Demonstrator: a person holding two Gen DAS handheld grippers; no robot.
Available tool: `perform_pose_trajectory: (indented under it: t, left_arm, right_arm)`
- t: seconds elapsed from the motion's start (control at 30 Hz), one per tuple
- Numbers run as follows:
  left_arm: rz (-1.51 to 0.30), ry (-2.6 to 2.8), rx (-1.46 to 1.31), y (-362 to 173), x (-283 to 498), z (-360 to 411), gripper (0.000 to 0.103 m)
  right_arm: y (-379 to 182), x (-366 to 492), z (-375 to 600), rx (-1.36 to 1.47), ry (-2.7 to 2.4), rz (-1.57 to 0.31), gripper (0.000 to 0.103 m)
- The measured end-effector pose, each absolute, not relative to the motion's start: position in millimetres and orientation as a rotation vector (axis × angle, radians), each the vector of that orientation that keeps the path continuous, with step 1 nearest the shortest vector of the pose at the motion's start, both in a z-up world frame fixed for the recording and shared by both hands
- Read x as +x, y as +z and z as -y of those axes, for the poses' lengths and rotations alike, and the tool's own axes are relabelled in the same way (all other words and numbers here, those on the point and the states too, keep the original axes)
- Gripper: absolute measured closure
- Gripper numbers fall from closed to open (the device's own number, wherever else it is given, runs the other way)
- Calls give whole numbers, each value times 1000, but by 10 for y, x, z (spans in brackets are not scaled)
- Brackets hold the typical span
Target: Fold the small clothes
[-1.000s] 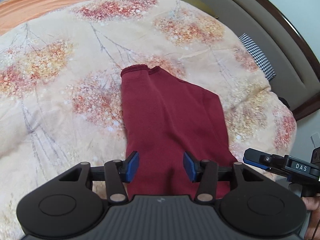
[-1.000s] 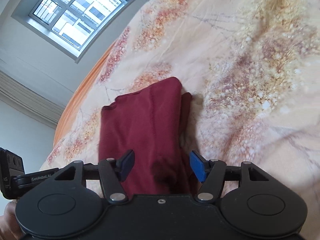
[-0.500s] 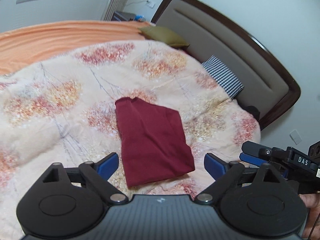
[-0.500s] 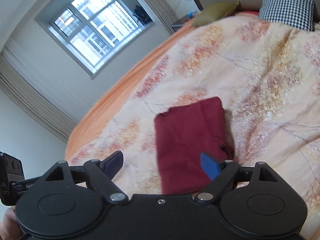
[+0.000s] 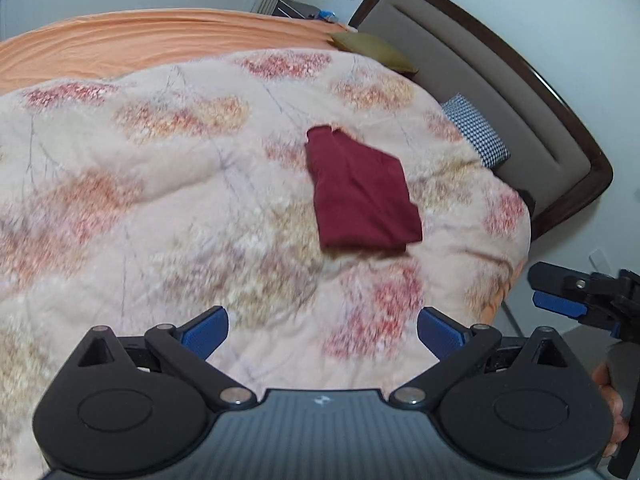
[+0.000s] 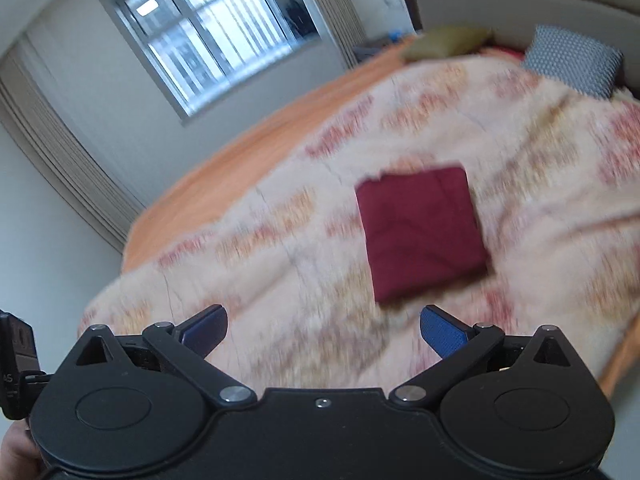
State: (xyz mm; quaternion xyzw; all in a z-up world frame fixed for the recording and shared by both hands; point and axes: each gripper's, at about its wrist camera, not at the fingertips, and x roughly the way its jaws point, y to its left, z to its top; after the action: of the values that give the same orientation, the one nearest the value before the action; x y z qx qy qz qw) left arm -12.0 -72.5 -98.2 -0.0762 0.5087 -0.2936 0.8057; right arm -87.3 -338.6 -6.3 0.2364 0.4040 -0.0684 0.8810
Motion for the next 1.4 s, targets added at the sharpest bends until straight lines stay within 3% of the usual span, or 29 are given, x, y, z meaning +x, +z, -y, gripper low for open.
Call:
perform_pose_trajectory:
  t: [0.17, 0.53, 1.4]
  left_arm:
    - [-1057, -660, -136, -841, -312, 748, 0]
    - [-875, -667, -19, -101, -252, 1254, 0]
    - [-930, -678, 14, -352, -100, 1438, 1]
  right_arm:
    - [-188, -1031, 3160, 403, -212, -921, 1]
    - [548, -1119, 3364, 298, -243, -710, 1]
    - [408, -1034, 3491, 348, -304, -747, 1]
